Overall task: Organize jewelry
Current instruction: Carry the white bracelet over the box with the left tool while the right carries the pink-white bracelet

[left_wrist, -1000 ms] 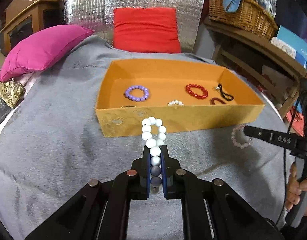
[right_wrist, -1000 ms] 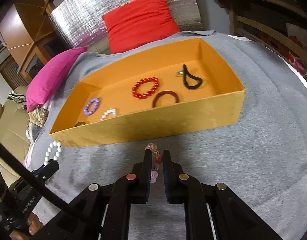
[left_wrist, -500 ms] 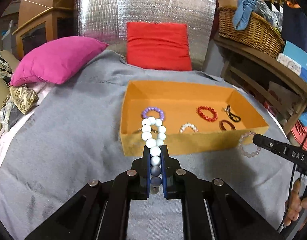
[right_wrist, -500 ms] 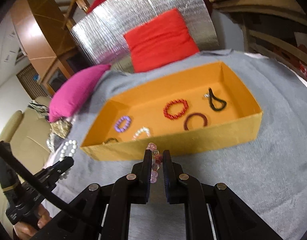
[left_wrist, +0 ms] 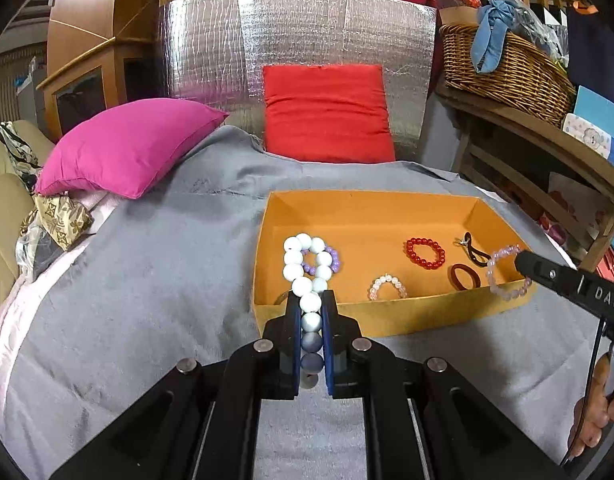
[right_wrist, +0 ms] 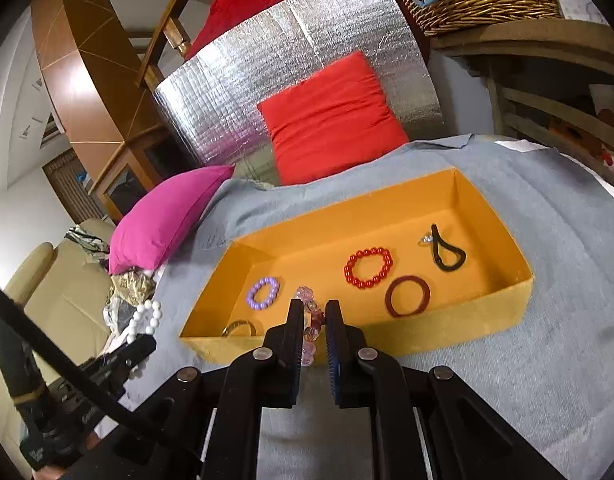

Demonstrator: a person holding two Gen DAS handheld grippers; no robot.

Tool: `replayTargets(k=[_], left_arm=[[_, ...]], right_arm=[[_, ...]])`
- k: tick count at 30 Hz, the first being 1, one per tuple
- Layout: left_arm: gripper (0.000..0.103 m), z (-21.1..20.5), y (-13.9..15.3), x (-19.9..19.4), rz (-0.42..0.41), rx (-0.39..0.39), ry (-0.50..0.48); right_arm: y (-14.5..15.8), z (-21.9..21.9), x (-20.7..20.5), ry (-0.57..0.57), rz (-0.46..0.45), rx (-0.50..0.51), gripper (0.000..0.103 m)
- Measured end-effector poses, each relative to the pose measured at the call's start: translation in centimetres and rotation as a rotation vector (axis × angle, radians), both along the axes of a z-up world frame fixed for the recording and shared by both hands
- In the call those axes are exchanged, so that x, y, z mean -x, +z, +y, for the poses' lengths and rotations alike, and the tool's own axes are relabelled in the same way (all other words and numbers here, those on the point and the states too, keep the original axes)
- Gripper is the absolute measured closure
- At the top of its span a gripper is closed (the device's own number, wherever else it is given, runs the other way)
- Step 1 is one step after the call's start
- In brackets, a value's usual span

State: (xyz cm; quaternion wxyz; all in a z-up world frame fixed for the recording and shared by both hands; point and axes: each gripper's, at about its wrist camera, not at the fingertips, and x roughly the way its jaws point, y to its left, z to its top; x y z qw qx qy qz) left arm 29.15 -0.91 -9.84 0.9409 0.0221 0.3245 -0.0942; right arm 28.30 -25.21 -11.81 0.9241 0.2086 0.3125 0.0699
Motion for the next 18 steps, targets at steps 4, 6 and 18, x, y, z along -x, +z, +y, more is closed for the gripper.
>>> replayTargets(k=[4,6,18], left_arm=[[0.093,0.0,0.1,-0.3,-0.007,-0.006,0.011],[0.093,0.0,0.2,-0.4,-0.01,-0.008,0.017],[0.093,-0.7,-0.1,-2.0,-0.013,-0.04,0.024]], right_arm=[[0.2,-0.1,-0.9,-0.013,-0.01,-0.002,0.091],[0.2,-0.3,-1.5,-0.024,-0.011,-0.011,0.091],[-1.0,-1.6,-4.5,-0.058,0.02,-0.02,0.091]])
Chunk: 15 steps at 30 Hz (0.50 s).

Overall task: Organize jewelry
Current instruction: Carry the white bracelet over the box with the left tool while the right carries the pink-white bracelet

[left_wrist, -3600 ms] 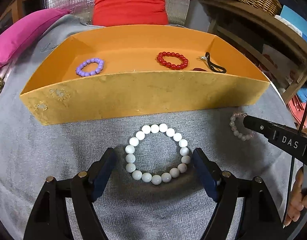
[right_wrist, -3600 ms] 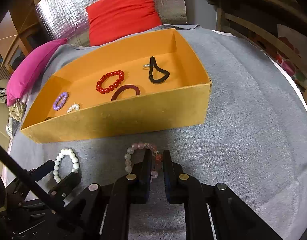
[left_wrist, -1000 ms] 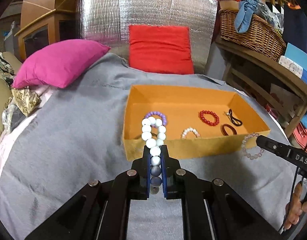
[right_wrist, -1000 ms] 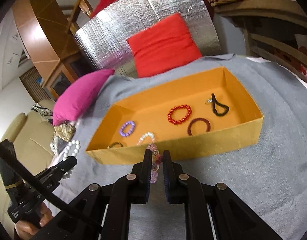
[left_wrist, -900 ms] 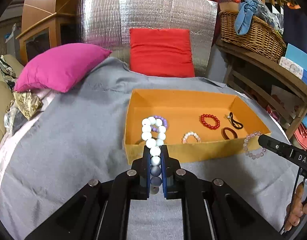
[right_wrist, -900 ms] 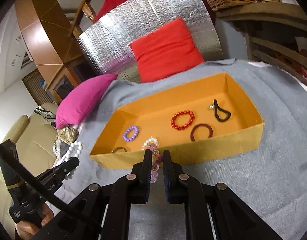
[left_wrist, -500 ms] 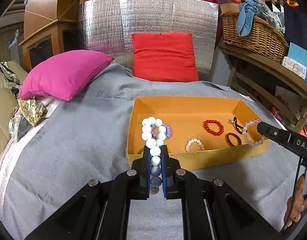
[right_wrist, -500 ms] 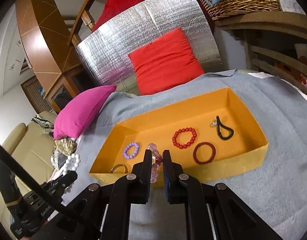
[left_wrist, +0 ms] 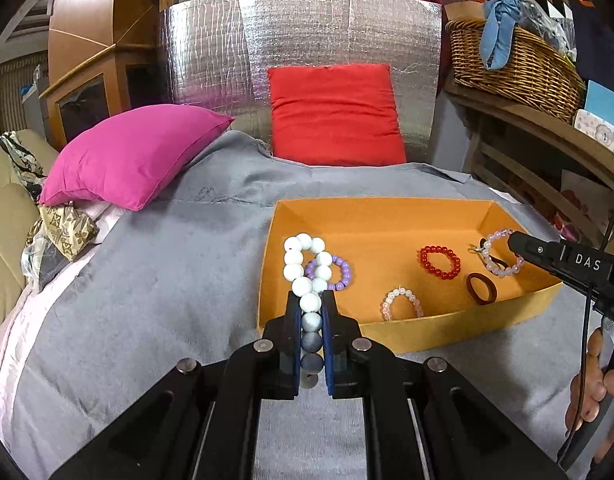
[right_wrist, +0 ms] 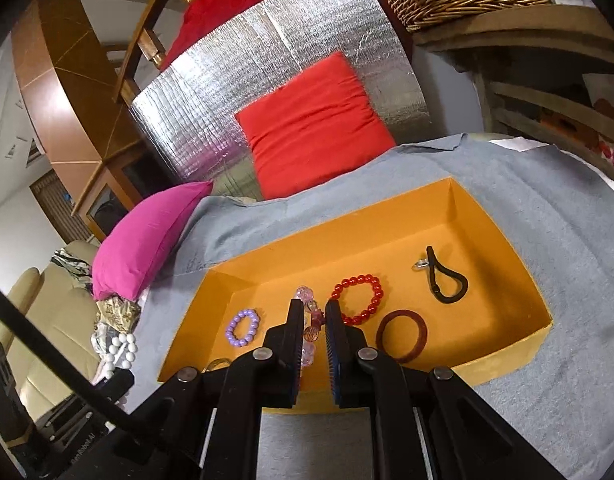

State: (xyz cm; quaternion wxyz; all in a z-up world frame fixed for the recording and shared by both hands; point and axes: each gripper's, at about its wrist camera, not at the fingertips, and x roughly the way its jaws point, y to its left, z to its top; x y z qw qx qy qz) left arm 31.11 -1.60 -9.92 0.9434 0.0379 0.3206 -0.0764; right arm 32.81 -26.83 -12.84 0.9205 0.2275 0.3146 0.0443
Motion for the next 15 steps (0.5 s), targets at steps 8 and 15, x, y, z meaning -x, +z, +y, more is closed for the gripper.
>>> replayTargets(k=[8,15], left_arm=[[0.093,-0.5,-0.2,-0.7,0.004,-0.012,0.0],[0.093,-1.5,-0.1,-1.0,-0.004,-0.049,-0.01]], right_arm=[[-0.8,-0.2,-0.7,0.005,0.031,-0.018,0.091],[-0.8,-0.4,-1.0,0.005,0.032,-0.04,0.091]])
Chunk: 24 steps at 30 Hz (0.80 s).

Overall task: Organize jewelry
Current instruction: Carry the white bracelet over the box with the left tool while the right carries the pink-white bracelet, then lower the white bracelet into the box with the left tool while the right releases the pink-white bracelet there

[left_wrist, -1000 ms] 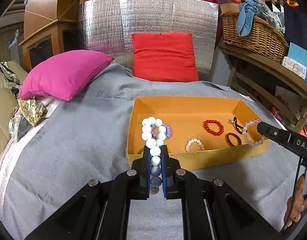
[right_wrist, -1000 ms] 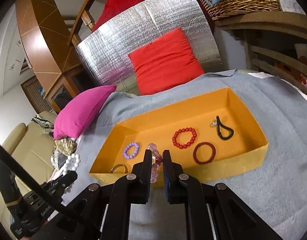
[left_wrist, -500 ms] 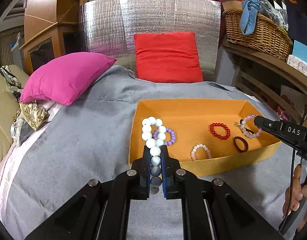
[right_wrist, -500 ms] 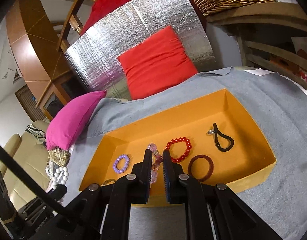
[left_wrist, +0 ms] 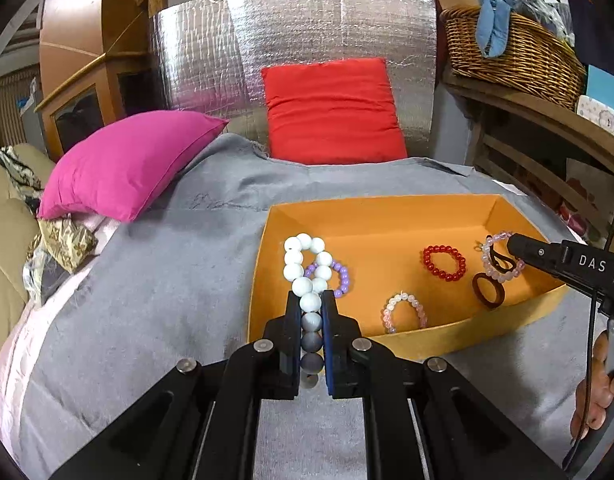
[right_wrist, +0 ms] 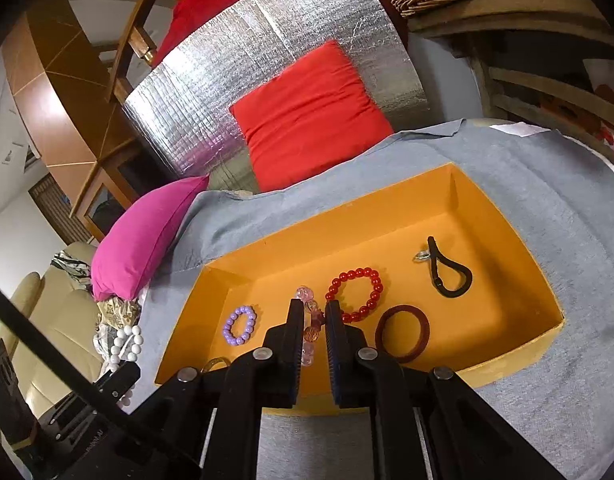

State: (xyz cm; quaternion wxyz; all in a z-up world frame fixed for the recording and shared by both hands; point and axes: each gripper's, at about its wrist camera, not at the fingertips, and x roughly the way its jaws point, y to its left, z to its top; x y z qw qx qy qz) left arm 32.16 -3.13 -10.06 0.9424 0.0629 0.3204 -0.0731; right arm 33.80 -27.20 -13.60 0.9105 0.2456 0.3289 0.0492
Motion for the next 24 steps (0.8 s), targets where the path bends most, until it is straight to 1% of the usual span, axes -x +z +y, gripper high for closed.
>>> replayTargets(k=[6,12,18,24], left_arm=[[0.093,-0.9,0.1,-0.2,0.0,-0.023,-0.007],[0.093,-1.8,0.4,-1.1,-0.002,-0.062,-0.017],[0.093,-2.6,0.5,-2.8,0.015,-0.093,-0.03],[0.093,-3.6,0.2,-4.7,0.036,-0.148,-0.048]], right_arm=[[0.0,-0.3,-0.2,0.003,0.003,-0.019,0.091],[-0.3,-0.5,-0.7,0.013,0.027,-0.035,0.091],[-0.8,-0.9,-1.2,0.016,0.048,-0.078,0.091],[-1.3,-0.8,-1.7,0.031,0.073,-0.097,0.091]])
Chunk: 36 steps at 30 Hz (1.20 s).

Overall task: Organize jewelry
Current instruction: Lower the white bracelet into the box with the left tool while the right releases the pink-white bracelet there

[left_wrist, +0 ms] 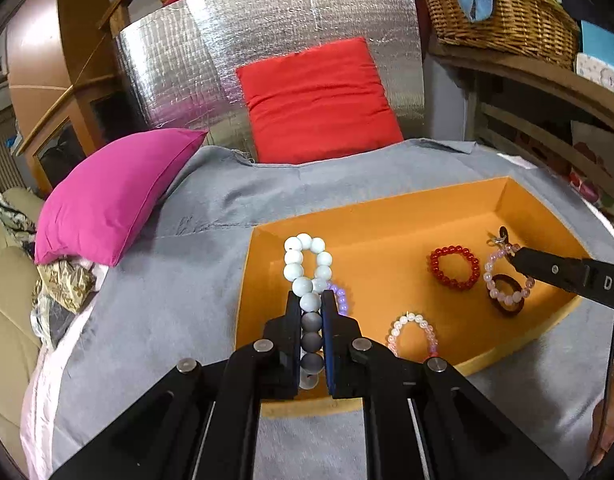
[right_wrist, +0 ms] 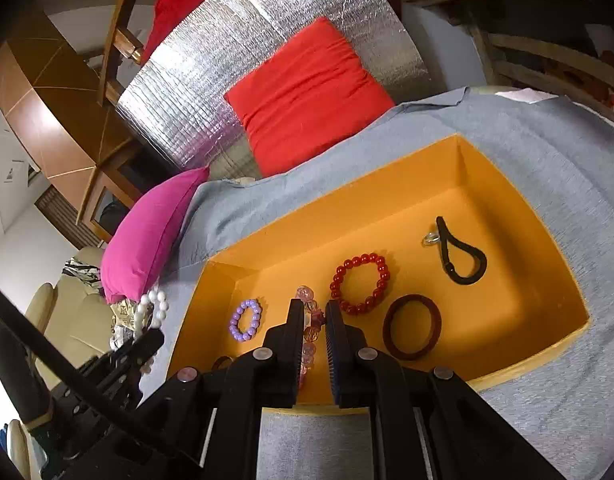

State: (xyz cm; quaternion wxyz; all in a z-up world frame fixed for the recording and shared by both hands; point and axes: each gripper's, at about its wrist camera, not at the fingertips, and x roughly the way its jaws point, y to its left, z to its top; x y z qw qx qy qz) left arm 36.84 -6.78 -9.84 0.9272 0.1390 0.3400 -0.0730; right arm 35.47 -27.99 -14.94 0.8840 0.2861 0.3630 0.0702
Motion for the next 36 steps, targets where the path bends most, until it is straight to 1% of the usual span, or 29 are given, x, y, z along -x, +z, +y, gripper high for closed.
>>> replayTargets(k=[8,16,21,27,31,36], left_arm=[[0.093,-1.2,-0.3,-1.6,0.036,-0.042,-0.027],[0.093,-2.3,-1.1,-3.5,0.095,-0.073,-0.045],[0.093,-2.7,-2.4,-5.2,0.173,-0.078,-0.051],[0.093,-3.8,-3.5,-7.2,0.305,-0.072,-0.09],[0.093,-4.8,-4.4,-7.8,0.359,-0.094,-0.117],[0.093,-5.3,-6.5,-8.6,0.446,-0.107,-0.127]], right_arm=[[-0.6,0.1,-0.5,0.014,0.028,-0.022,0.091],[-1.4,0.1,-0.9,0.022,0.064,-0.021,0.091],[-1.7,0.4,-1.2,0.03,0.081,-0.002,0.091],[-1.7,0.6,-1.4,0.041,0.093,0.012,0.091],[-1.8,0.8,-1.7,0.045,0.103,0.024,0.091],[-1.9,1.0,-1.9,0.052,0.126,0.045,0.091]])
